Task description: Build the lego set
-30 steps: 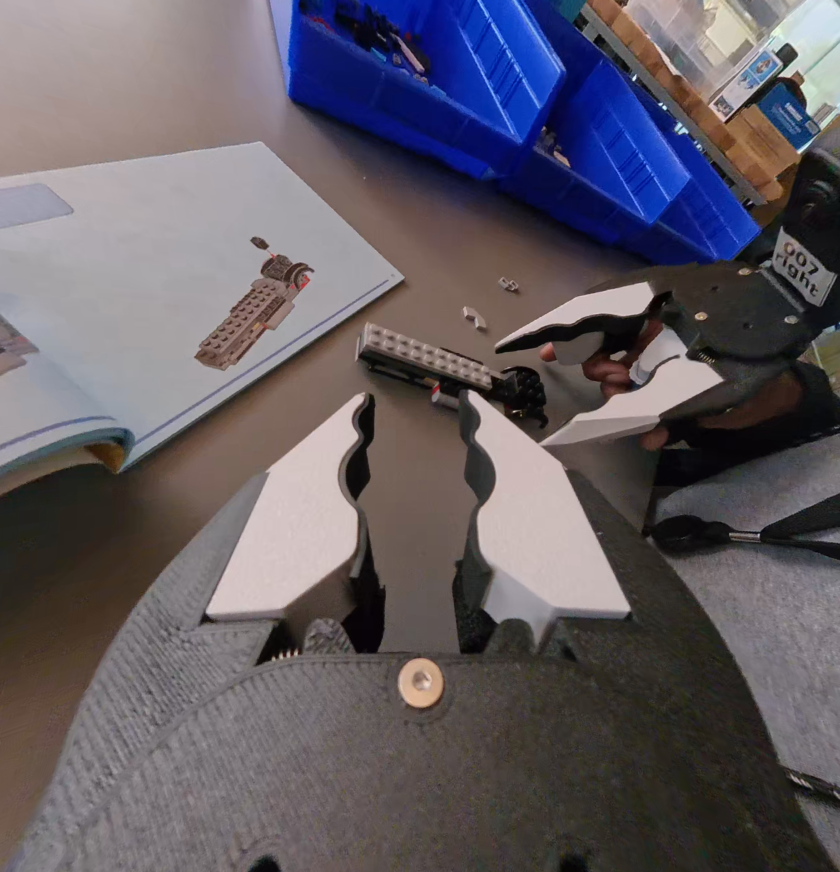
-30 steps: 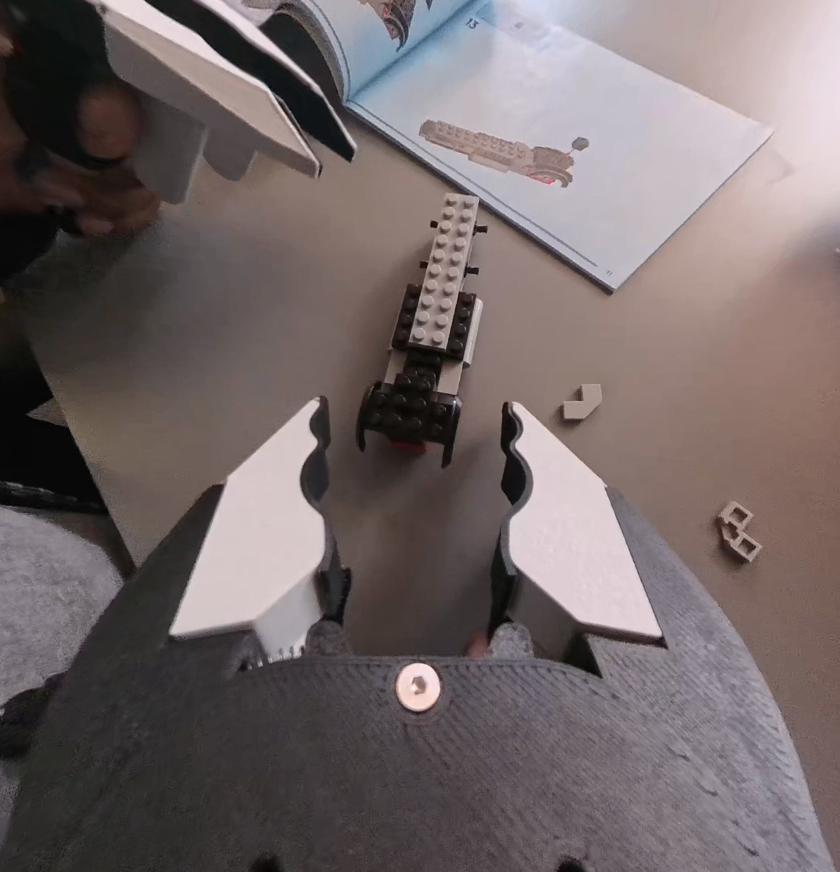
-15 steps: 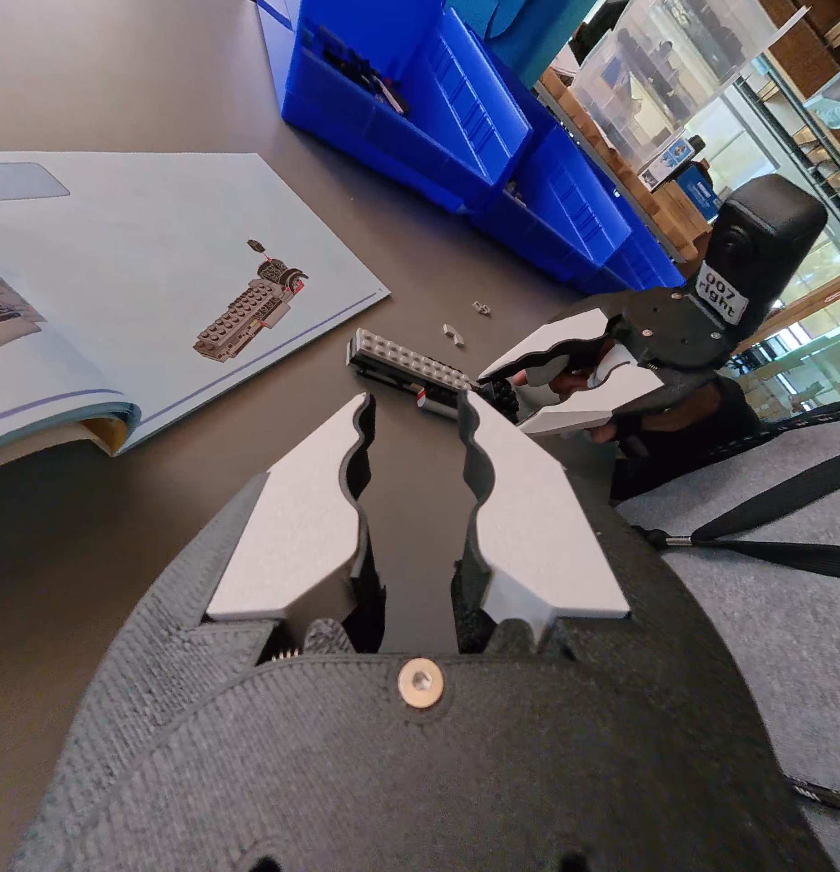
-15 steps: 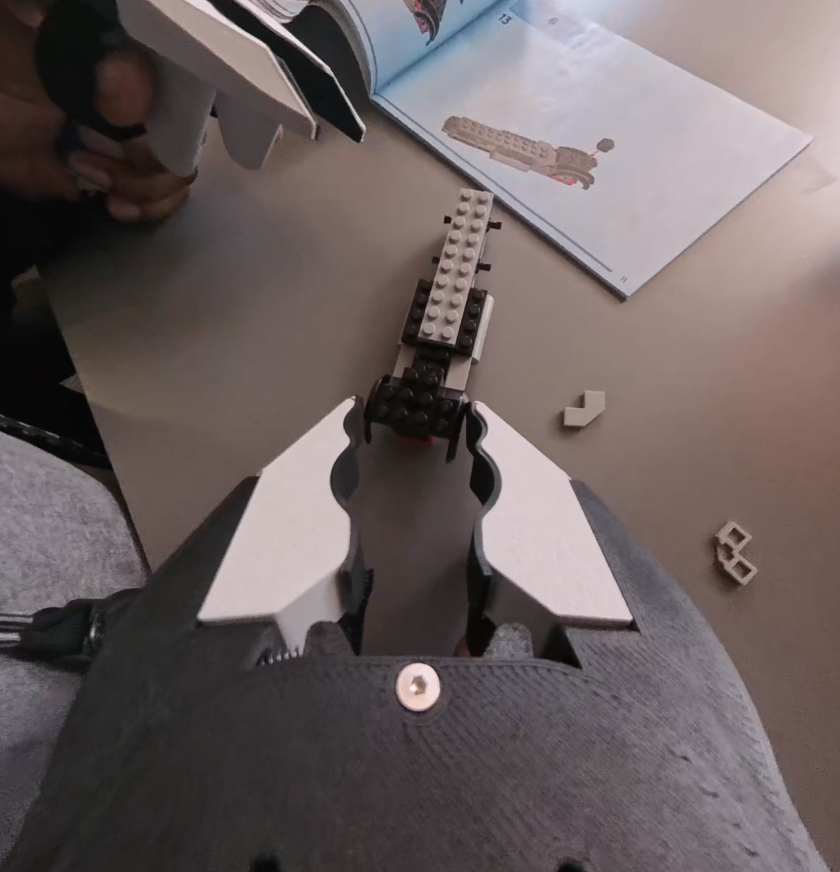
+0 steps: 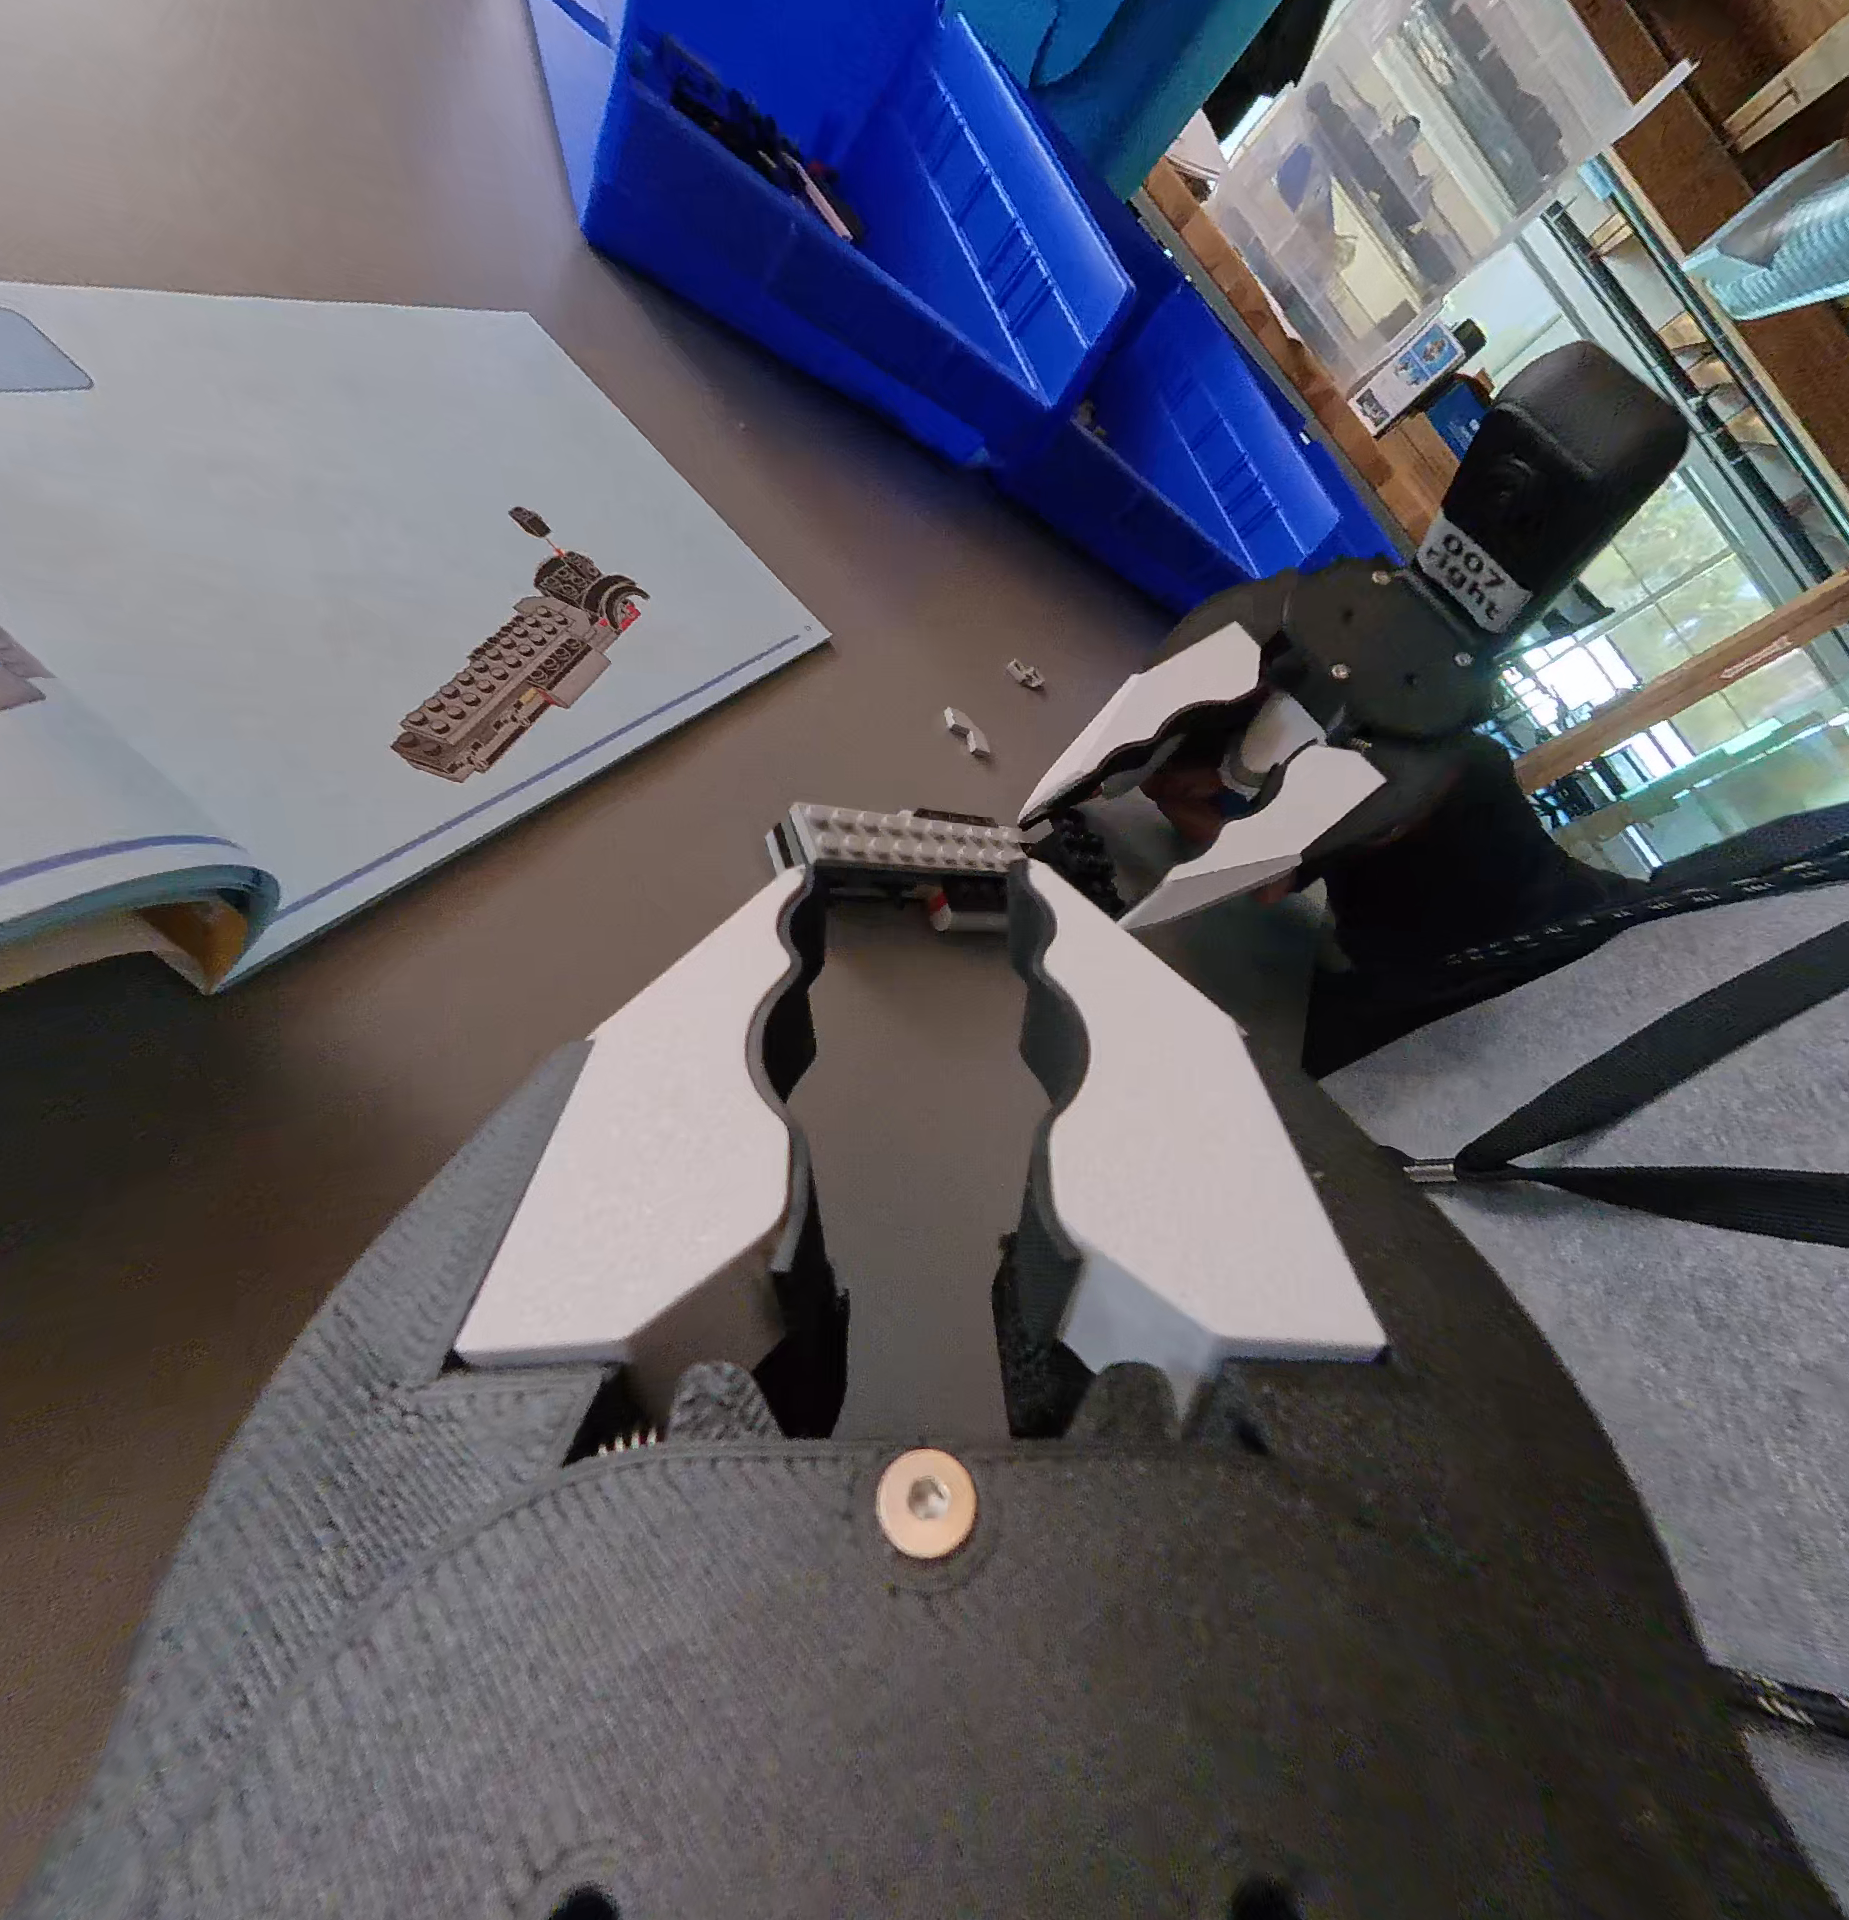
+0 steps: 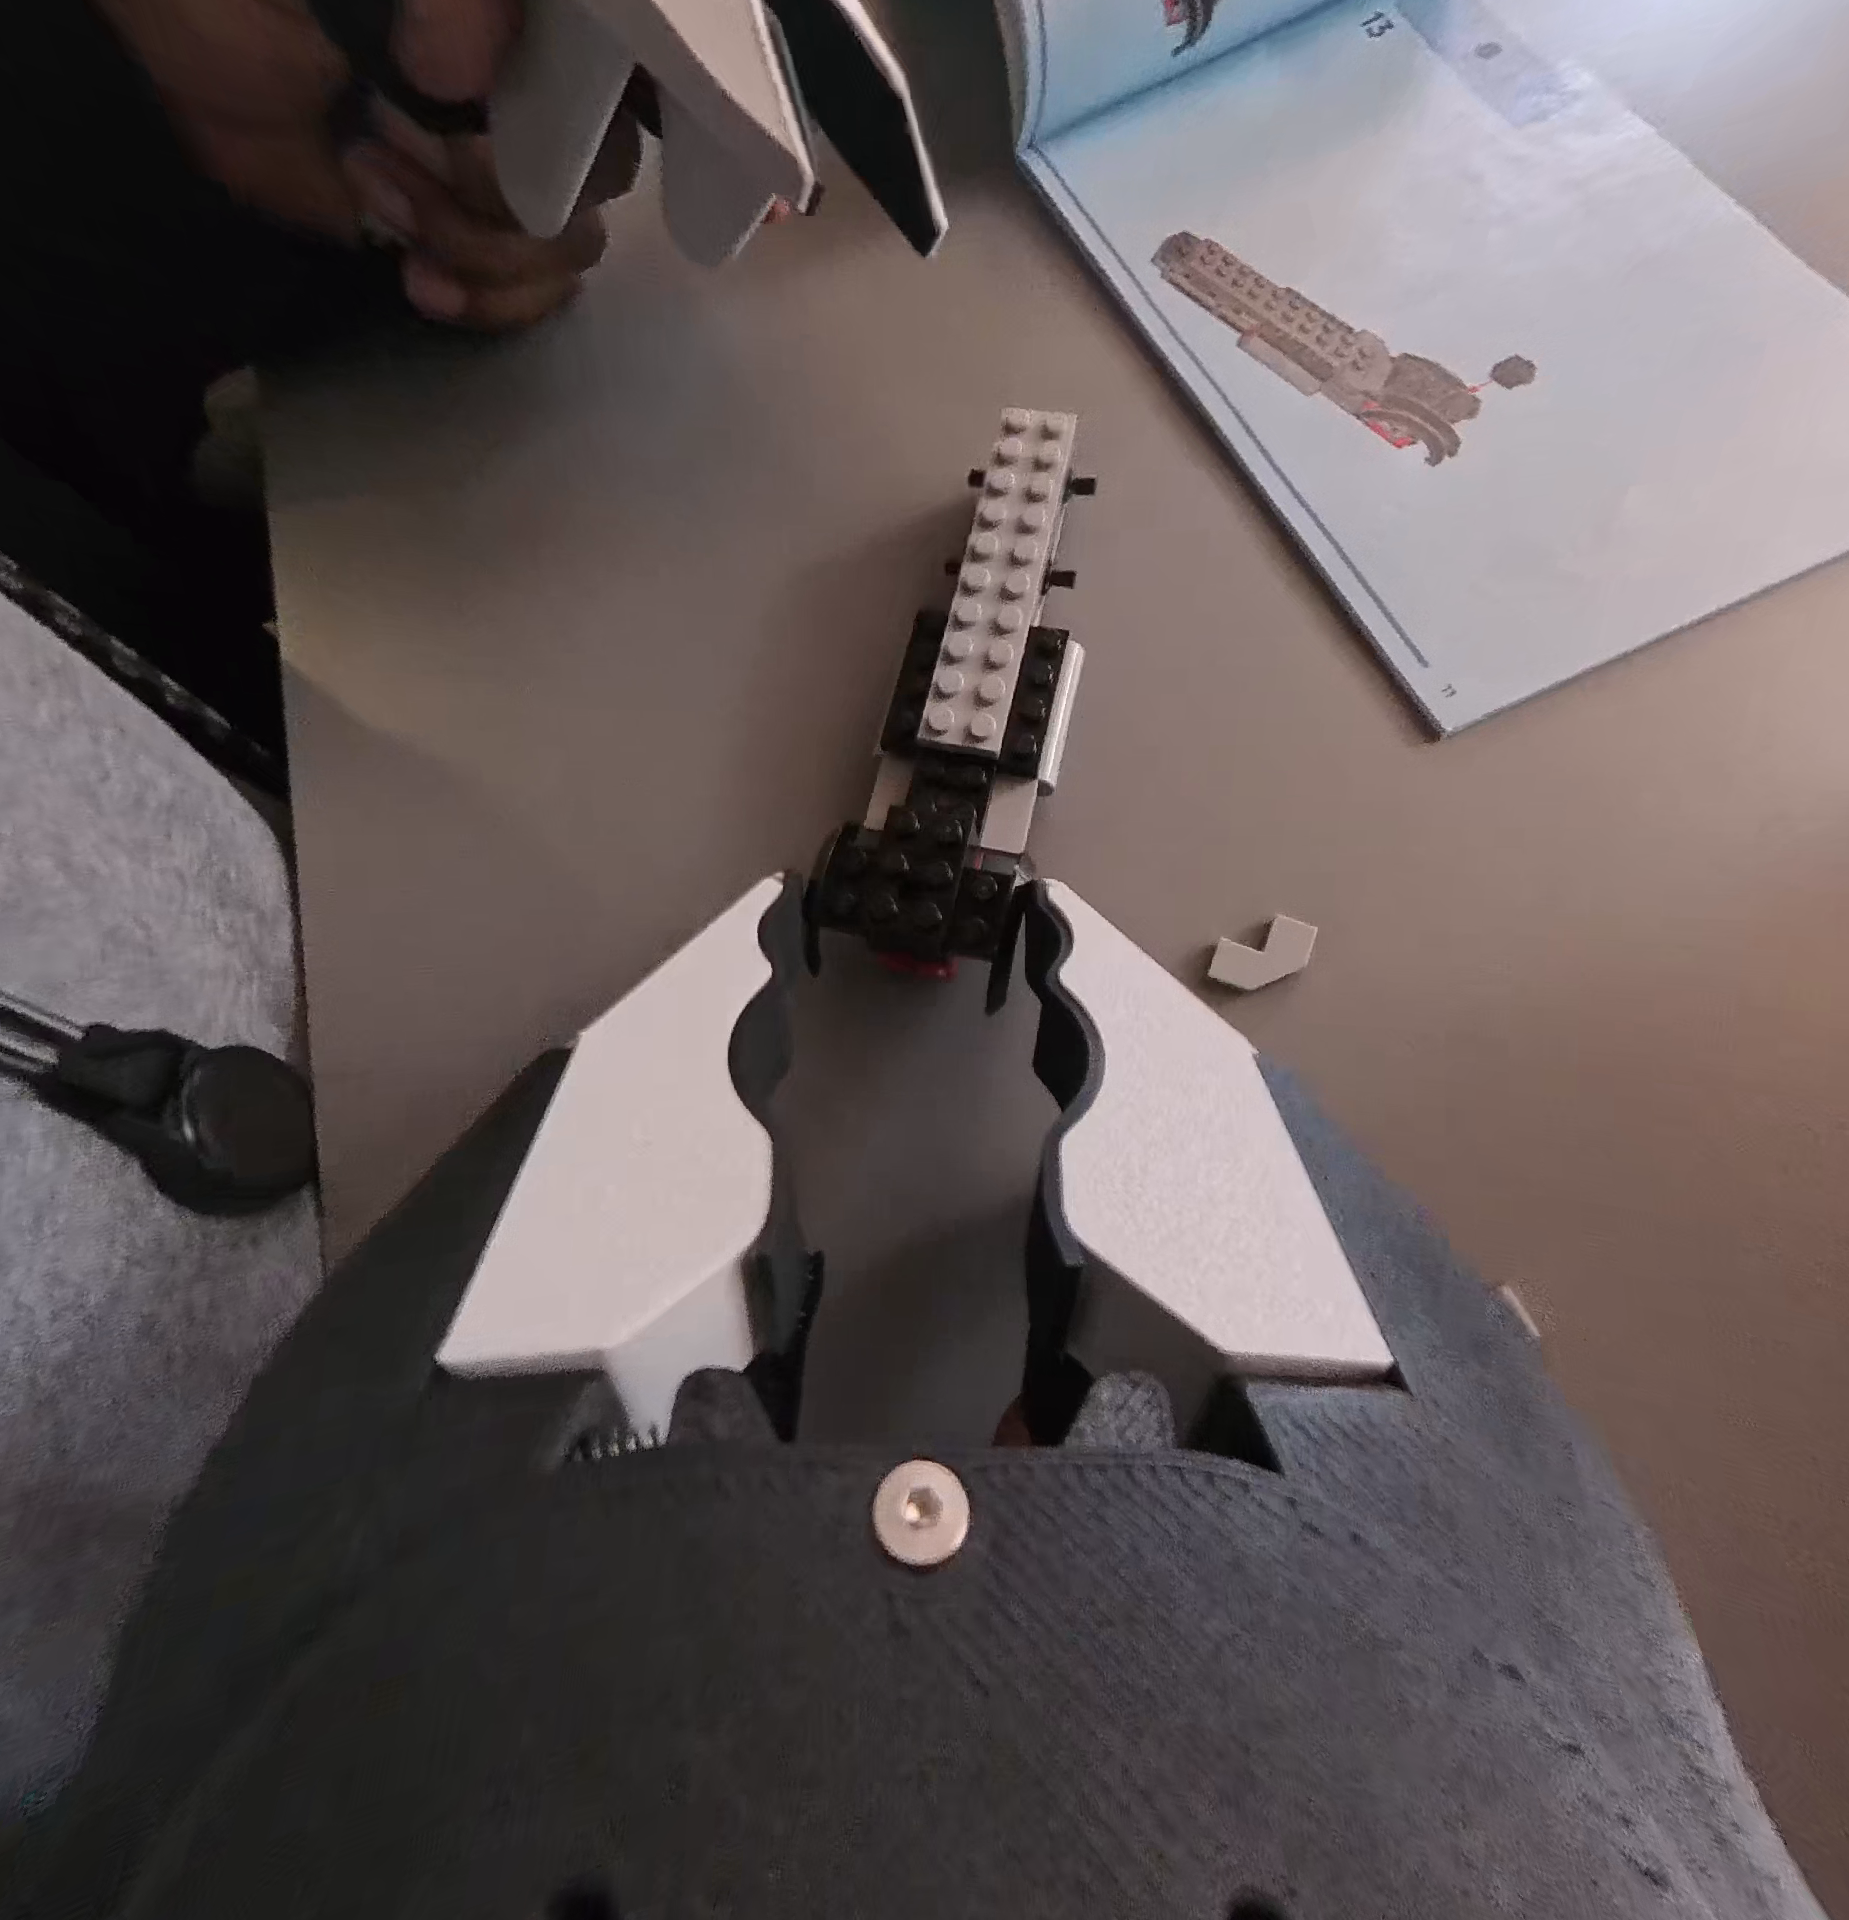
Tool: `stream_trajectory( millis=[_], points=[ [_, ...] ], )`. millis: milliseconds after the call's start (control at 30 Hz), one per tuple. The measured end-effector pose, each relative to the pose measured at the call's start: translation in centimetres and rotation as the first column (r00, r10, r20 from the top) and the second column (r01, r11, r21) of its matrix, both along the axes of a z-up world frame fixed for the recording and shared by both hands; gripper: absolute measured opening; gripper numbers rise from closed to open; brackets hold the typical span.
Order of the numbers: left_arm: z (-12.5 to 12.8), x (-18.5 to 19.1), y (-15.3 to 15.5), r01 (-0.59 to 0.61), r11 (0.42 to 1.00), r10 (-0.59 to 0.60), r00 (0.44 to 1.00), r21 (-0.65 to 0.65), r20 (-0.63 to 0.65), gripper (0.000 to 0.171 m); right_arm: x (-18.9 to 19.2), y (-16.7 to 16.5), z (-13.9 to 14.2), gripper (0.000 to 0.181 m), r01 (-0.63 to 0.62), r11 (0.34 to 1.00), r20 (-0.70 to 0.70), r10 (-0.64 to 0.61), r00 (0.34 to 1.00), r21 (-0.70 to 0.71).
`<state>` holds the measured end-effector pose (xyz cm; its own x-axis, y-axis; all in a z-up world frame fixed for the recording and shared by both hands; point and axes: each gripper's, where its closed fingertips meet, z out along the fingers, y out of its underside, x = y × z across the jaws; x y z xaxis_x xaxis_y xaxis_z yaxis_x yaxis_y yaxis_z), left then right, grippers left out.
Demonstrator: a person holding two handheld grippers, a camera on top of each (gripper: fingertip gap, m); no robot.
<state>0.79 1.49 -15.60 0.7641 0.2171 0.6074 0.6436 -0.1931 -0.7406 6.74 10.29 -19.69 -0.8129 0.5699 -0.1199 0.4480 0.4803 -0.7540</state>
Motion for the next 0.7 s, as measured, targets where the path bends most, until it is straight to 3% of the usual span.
stream_trajectory(
  millis=[367, 700],
  points=[
    [-0.07, 0.21, 0.09, 0.039, 0.999, -0.039, 0.998, 0.013, 0.048, 0.035, -0.16, 0.01, 0.0, 0.046, -0.151, 0.989, -0.002, 0.151, 0.989, 0.002],
    [-0.16, 0.4, 0.16, 0.054, 0.999, -0.054, 0.997, 0.01, 0.057, 0.035, 0.26, -0.01, -0.04, 0.047, -0.343, 0.939, -0.001, 0.343, 0.939, 0.006]
  ],
)
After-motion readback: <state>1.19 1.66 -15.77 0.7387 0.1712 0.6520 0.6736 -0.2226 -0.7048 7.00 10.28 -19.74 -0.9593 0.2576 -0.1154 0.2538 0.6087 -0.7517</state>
